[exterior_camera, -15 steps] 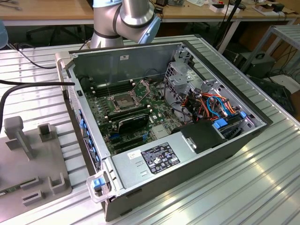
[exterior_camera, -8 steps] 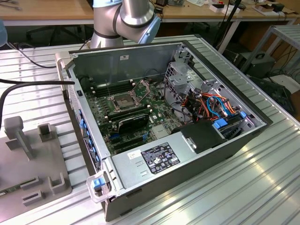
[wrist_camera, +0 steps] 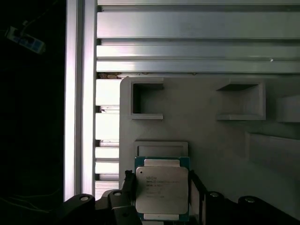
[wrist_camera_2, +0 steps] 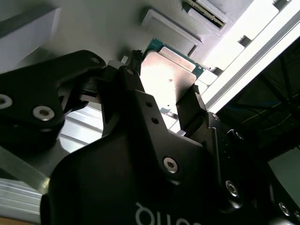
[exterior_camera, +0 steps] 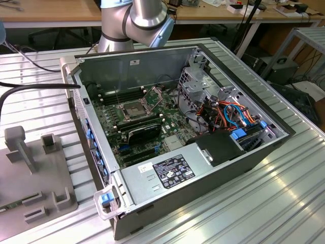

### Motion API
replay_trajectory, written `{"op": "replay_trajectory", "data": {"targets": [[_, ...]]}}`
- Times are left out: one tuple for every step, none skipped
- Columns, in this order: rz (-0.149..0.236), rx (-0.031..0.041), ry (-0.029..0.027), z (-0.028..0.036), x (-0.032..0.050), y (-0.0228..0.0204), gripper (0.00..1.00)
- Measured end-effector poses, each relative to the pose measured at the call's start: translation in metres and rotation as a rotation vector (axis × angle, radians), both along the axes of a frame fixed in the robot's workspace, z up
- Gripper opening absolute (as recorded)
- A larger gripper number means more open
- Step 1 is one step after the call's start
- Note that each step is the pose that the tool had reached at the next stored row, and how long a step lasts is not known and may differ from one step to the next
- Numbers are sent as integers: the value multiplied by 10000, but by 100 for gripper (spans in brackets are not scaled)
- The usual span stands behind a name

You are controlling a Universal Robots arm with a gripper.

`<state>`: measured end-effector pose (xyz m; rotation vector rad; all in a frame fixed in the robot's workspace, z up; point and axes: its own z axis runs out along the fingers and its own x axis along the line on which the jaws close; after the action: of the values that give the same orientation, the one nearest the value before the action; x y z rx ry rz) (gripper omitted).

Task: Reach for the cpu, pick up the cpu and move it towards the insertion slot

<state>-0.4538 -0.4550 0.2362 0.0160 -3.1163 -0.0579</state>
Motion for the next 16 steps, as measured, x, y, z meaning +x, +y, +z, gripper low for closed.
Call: {"op": "replay_trajectory", "data": {"targets": [[0,0,1,14,0,0,55],[0,0,0,24,0,0,55],[0,-1,1,35,0,0,55],[0,0,0,50,0,0,55],[0,0,0,61,0,0,55],[0,0,0,73,0,0,55],[0,0,0,86,0,0,55],[0,0,0,96,0,0,55],[0,0,0,111,0,0,55],[0,-1,0,120,0,0,55],[0,-1,0,130,0,0,55],[0,-1,0,141,0,0,55],[0,0,0,154,0,0,55],[0,0,0,166,0,0,55],[0,0,1,183,0,0,55],[0,-1,1,195,0,0,55]]}}
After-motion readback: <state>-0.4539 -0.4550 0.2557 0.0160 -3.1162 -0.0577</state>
